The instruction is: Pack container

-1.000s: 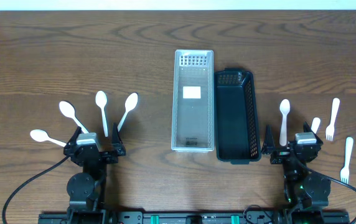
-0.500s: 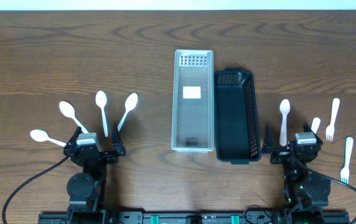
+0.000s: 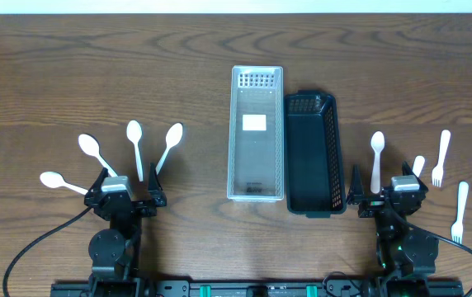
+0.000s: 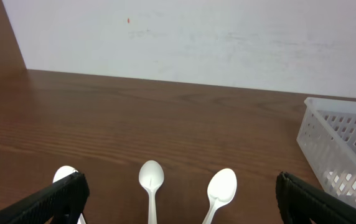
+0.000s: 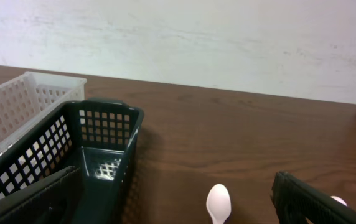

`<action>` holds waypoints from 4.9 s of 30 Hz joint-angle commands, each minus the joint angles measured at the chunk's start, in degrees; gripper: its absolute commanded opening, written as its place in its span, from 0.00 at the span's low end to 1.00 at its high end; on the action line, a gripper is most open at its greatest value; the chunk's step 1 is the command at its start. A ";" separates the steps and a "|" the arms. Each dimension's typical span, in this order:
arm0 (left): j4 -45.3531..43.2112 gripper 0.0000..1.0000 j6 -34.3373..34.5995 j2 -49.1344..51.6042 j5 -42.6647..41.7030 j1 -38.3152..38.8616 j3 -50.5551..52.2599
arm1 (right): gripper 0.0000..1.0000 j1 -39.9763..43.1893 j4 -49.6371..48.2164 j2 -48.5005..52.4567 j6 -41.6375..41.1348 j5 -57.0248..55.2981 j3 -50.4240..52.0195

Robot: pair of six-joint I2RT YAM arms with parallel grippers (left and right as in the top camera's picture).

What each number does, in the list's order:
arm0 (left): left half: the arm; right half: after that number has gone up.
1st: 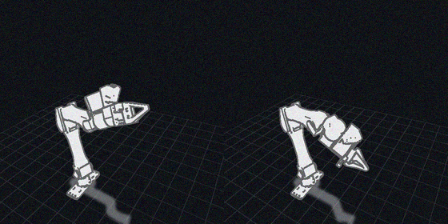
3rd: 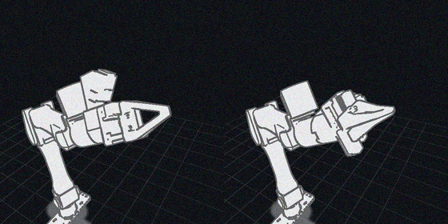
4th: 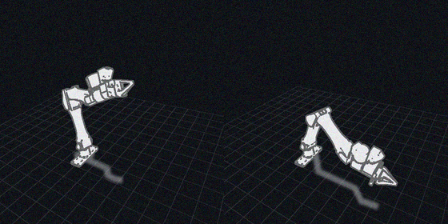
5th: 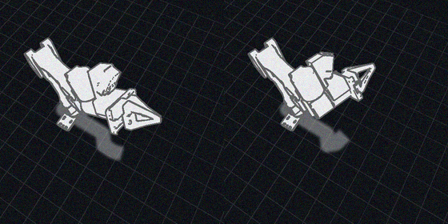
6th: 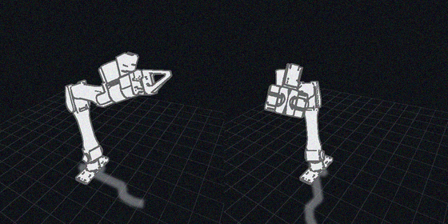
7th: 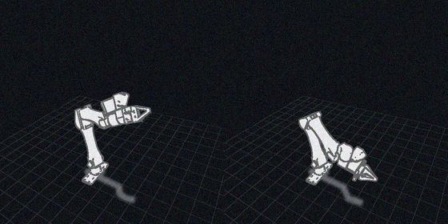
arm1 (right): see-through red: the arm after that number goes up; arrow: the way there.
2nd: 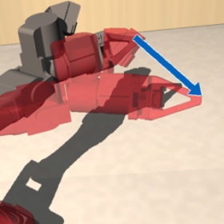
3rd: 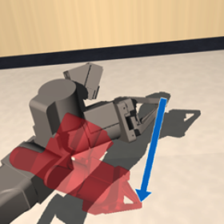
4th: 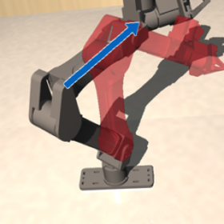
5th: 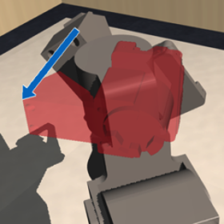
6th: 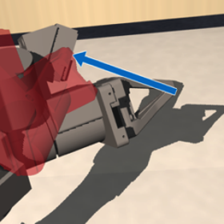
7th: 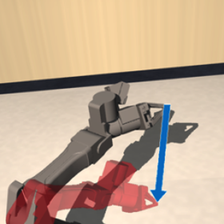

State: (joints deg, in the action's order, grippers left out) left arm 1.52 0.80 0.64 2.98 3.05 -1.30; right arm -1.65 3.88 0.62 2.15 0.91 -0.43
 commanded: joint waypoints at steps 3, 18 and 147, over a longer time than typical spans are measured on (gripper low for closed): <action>2.36 0.98 -0.59 0.07 0.68 -0.24 1.07 | 0.99 -0.61 0.24 -0.31 0.70 0.48 0.11; 2.36 0.98 -0.59 0.07 0.68 -0.24 1.07 | 0.99 -0.63 0.24 -0.31 0.70 0.50 0.11; 58.86 0.98 10.49 41.81 0.50 -0.13 -59.58 | 0.01 -26.49 53.57 76.26 -15.85 12.83 -48.48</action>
State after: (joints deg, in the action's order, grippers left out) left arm 60.23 10.72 42.28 3.20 3.05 -59.94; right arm -27.57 57.87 77.38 -13.04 14.92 -49.08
